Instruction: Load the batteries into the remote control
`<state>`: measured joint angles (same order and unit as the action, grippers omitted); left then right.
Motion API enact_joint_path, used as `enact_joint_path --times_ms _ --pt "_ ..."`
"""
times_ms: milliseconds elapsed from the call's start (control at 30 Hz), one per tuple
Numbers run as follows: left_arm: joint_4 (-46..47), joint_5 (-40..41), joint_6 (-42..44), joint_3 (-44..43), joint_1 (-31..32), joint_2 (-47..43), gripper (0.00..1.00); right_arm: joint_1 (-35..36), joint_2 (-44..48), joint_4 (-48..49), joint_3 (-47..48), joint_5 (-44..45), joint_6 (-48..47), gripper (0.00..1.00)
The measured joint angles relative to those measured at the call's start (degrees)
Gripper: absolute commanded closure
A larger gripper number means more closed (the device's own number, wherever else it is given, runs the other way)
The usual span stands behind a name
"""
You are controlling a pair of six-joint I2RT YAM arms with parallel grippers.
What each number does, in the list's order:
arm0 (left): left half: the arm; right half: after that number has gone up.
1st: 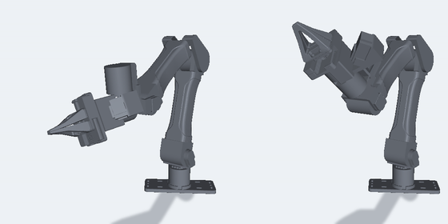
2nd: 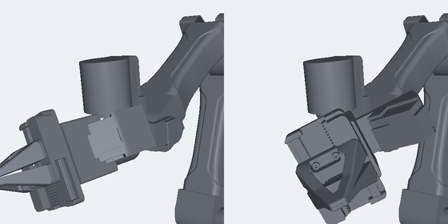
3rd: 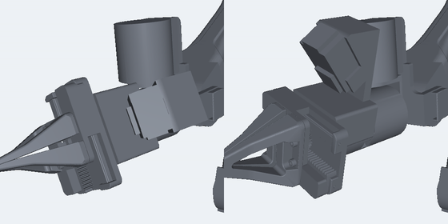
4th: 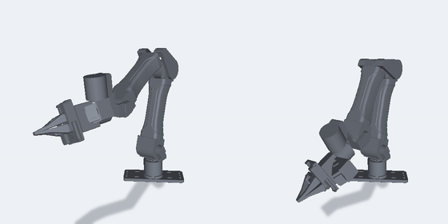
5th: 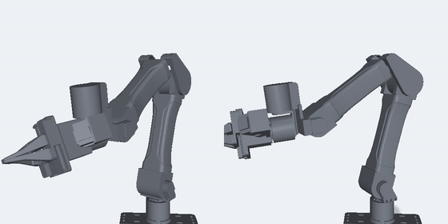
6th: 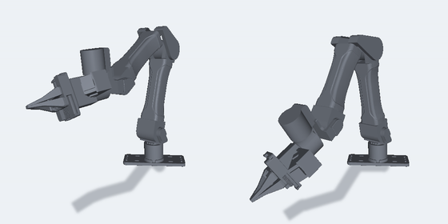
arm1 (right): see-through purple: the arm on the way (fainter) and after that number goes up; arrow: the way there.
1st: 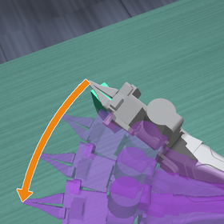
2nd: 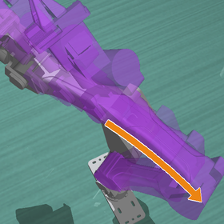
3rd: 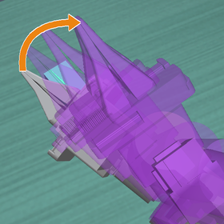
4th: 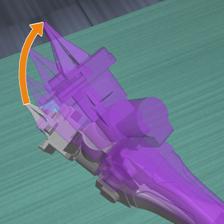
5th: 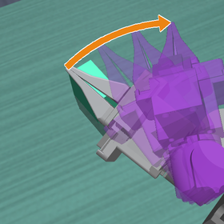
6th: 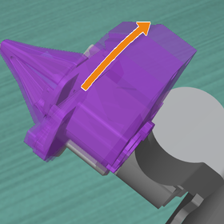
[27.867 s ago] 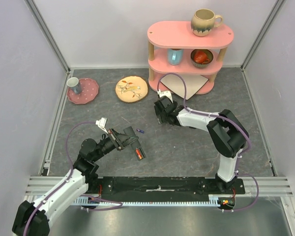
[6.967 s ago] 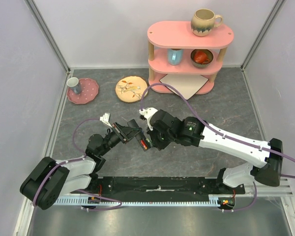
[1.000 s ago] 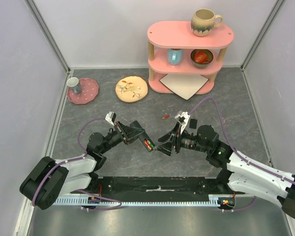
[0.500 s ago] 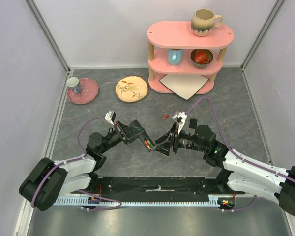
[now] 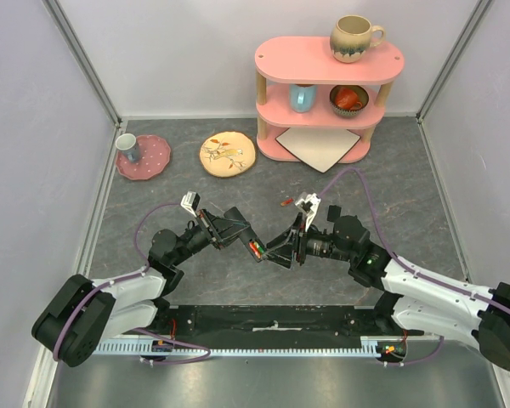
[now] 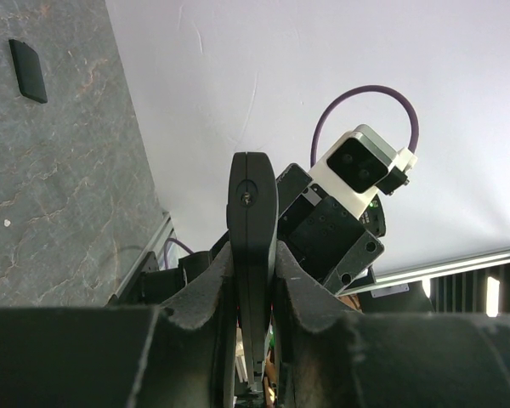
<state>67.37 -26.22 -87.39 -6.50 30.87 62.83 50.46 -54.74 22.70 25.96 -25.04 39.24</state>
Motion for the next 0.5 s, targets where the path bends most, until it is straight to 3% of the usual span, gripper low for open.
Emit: enact_joint_path --times_ms 500 --pt "0.2 -0.5 0.0 0.0 0.0 0.0 0.98 0.0 -2.7 1.9 0.0 -1.2 0.8 0.42"
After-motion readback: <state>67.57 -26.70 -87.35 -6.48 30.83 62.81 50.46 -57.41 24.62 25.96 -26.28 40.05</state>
